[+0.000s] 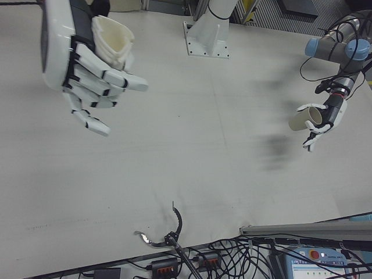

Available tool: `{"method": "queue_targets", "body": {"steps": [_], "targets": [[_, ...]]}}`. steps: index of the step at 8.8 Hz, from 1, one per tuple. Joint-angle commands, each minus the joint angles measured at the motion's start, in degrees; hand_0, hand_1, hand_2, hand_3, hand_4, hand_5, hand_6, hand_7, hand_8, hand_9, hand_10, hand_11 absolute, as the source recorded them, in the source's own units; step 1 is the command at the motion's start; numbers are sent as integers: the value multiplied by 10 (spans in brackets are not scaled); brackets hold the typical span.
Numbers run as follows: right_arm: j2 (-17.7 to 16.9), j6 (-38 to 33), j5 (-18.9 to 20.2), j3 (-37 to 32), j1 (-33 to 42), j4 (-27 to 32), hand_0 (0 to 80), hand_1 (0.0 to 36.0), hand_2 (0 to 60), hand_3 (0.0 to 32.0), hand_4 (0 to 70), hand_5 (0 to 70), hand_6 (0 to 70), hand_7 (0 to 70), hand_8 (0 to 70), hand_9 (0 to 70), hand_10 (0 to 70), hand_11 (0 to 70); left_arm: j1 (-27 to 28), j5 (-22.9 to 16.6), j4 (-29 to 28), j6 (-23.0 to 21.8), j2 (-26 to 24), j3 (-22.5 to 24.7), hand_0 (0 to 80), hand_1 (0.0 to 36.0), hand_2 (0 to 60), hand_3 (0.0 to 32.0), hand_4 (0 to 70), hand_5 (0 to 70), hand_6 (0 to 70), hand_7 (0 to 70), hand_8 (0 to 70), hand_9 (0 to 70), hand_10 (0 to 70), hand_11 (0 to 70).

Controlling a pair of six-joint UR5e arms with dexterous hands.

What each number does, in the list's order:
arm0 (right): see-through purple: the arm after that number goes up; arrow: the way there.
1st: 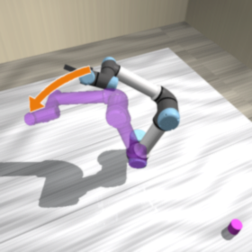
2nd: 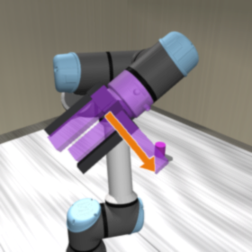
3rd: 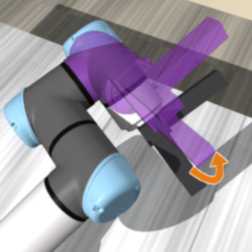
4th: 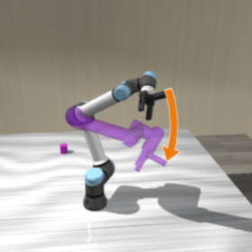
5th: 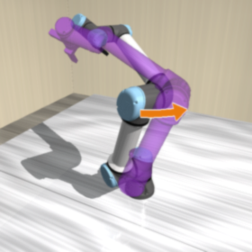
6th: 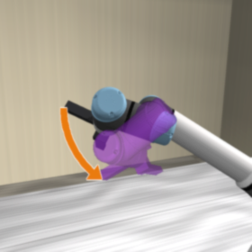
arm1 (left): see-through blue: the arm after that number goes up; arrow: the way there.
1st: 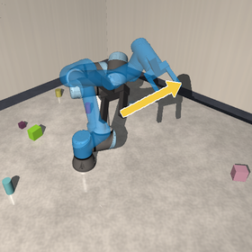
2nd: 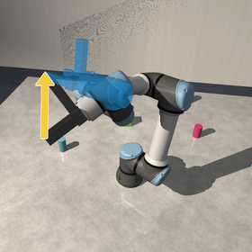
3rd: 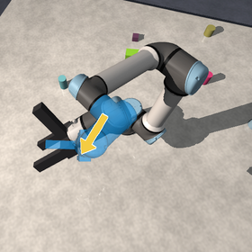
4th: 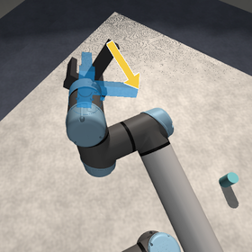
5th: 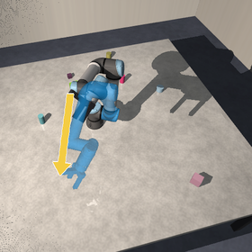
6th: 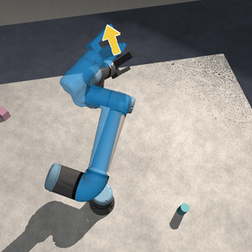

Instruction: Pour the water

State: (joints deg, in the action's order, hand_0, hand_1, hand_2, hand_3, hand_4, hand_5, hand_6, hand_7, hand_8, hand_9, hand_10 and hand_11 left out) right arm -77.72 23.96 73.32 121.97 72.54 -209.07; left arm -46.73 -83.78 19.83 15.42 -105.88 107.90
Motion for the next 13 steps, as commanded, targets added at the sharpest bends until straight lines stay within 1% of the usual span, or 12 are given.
{"method": "queue_targets", "body": {"steps": [1, 2, 4, 5, 6, 7, 8, 9, 10, 11, 12, 13], "targets": [[-143, -43, 167, -82, 144, 228, 800, 360, 600, 0, 124, 291, 652, 700, 479, 636, 236, 396, -140, -88, -142, 0, 101, -43, 800, 360, 600, 0, 432, 700, 150, 148, 45, 15, 39, 99], [-172, -48, 169, -133, 141, 294, 800, 360, 600, 0, 88, 286, 652, 700, 519, 689, 269, 435, -178, -111, -179, 1, 126, -58, 800, 360, 600, 0, 440, 700, 154, 153, 46, 16, 39, 99], [-167, -54, 163, -314, 115, 473, 800, 360, 600, 0, 71, 284, 657, 700, 586, 700, 320, 495, -208, -120, -255, 0, 168, -92, 800, 360, 600, 0, 451, 700, 155, 157, 47, 17, 40, 100], [-162, -52, 162, -379, 98, 521, 800, 360, 600, 0, 69, 283, 659, 700, 621, 700, 314, 486, -210, -122, -290, 6, 178, -124, 800, 360, 600, 0, 454, 700, 156, 160, 48, 18, 41, 101], [-147, -52, 162, -445, 92, 546, 781, 360, 600, 0, 125, 285, 695, 700, 648, 700, 307, 475, -209, -122, -335, 20, 194, -163, 800, 360, 600, 0, 467, 700, 161, 166, 51, 19, 42, 102], [-132, -51, 162, -503, 84, 578, 757, 360, 600, 0, 128, 286, 694, 700, 655, 700, 314, 484, -209, -122, -371, 31, 194, -203, 800, 360, 600, 0, 454, 700, 157, 162, 51, 18, 42, 102], [-109, -50, 160, -553, 73, 603, 702, 360, 600, 0, 76, 286, 666, 700, 678, 700, 340, 516, -208, -122, -401, 36, 195, -237, 800, 360, 600, 0, 458, 700, 158, 164, 51, 18, 43, 103], [-80, -48, 151, -596, 60, 613, 685, 360, 600, 0, 57, 285, 653, 700, 681, 700, 339, 515, -207, -122, -430, 46, 195, -268, 800, 360, 600, 0, 457, 700, 156, 163, 50, 18, 44, 105], [-72, -50, 99, -613, 19, 617, 661, 360, 600, 0, 59, 284, 654, 700, 688, 700, 346, 523, -205, -122, -453, 49, 194, -299, 800, 360, 600, 0, 453, 700, 155, 162, 51, 18, 45, 106], [-71, -49, 42, -617, -39, 618, 655, 360, 600, 0, 44, 281, 639, 700, 681, 700, 343, 518, -205, -122, -463, 56, 194, -307, 800, 360, 600, 0, 456, 700, 156, 163, 53, 18, 45, 106], [-55, -50, -18, -649, -89, 618, 664, 360, 600, 0, 12, 276, 608, 664, 656, 700, 333, 508, -204, -122, -479, 70, 193, -320, 800, 360, 600, 0, 460, 700, 159, 167, 54, 19, 46, 108], [-43, -49, -40, -674, -109, 639, 664, 360, 600, 0, 9, 276, 603, 647, 650, 700, 337, 512, -204, -122, -485, 71, 189, -337, 800, 360, 600, 0, 463, 700, 160, 168, 56, 19, 46, 108]]}}
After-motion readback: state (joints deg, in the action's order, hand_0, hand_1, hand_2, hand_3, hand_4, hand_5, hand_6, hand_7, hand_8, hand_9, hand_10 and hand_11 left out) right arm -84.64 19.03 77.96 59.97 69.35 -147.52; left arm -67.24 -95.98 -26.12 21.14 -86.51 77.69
